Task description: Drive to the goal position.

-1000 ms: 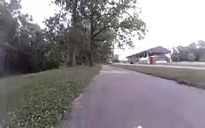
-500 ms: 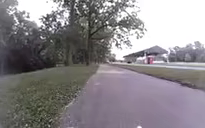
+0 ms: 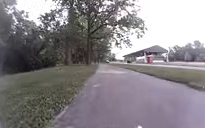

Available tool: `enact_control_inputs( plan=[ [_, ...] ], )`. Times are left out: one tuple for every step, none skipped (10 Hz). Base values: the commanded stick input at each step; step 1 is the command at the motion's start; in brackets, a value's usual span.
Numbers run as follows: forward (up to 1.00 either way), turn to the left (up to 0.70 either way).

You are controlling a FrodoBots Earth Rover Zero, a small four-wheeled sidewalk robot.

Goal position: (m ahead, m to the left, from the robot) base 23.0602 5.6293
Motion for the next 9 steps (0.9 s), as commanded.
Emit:
enact_control_inputs(
  plan=[
    [0.7, 0.0],
    [0.7, 0.0],
    [0.7, 0.0],
    [0.7, 0.0],
    [0.7, 0.0],
    [0.7, 0.0],
    [0.7, 0.0],
    [0.7, 0.0],
    [0.7, 0.0]
  ],
)
